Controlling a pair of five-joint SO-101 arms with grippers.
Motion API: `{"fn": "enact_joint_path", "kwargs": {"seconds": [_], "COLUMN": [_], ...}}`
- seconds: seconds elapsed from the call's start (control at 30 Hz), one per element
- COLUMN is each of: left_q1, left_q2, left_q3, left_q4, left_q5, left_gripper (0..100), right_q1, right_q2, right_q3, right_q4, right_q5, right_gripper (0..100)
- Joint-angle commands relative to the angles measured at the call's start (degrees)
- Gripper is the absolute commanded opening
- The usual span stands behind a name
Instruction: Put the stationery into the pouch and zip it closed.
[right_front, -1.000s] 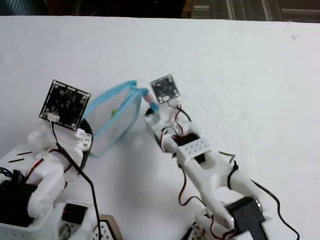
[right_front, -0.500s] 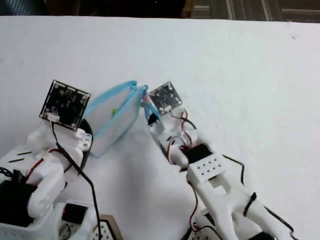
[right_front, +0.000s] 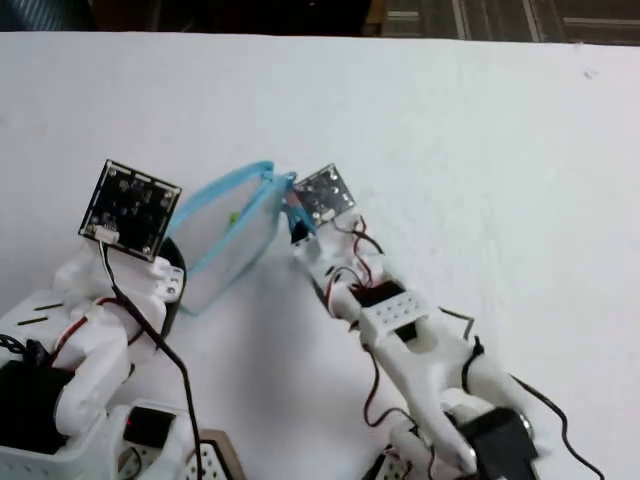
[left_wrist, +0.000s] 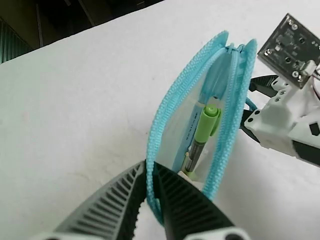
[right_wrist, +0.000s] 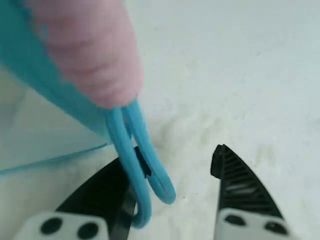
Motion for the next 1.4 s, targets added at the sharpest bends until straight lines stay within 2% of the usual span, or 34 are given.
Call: {"fn": "enact_joint_path", "kwargs": {"seconds": [0.0, 0.23, 0.3, 0.4, 0.5, 0.6, 0.73, 0.8, 0.9, 1.03, 1.13, 1.23, 1.37], "left_q1": [-1.01, -0.84, -0.75, -0.84, -1.01, -1.01, -1.01, -1.01, -1.01, -1.01, -1.01, -1.01, -1.01], "left_q2": [0.92, 0.92, 0.92, 0.92, 0.92, 0.92, 0.92, 0.92, 0.92, 0.92, 0.92, 0.92, 1.01], "left_q3": [-0.18, -0.18, -0.18, -0.18, -0.18, -0.18, -0.18, -0.18, -0.18, -0.18, -0.18, -0.18, -0.26], "left_q4": [-0.26, -0.44, -0.62, -0.62, -0.62, -0.62, -0.62, -0.79, -2.37, -5.45, -7.47, -8.97, -9.49], "left_q5": [-0.09, -0.09, -0.09, -0.09, -0.09, -0.09, -0.09, -0.18, -0.18, -0.18, -0.18, -0.18, -0.18], "left_gripper": [2, 2, 2, 2, 2, 2, 2, 2, 2, 2, 3, 3, 3], "right_q1": [2.33, 5.41, 4.88, 3.56, 3.38, 4.35, 5.05, 5.05, 5.05, 5.67, 6.02, 5.85, 5.58], "right_q2": [2.59, 5.85, 5.85, 5.85, 5.76, 5.41, -0.40, -5.67, -15.60, -26.77, -28.97, -28.97, -28.97], "right_q3": [-0.88, -0.88, -0.88, -1.14, -1.23, -1.23, -0.79, -1.41, -6.07, -19.16, -31.30, -39.65, -43.52], "right_q4": [-7.60, -18.33, -21.05, -26.42, -30.81, -34.86, -35.03, -31.87, -20.70, 0.22, 14.46, 20.62, 21.14], "right_q5": [0.70, 0.70, 0.70, 0.70, 0.70, 0.70, 0.70, 0.44, -0.97, -15.21, -23.47, -24.00, -23.65], "right_gripper": [19.8, 18.8, 13.8, 0.7, 4.8, 1.2, 1.5, 1.5, 1.5, 1.5, 1.5, 1.6, 1.6]}}
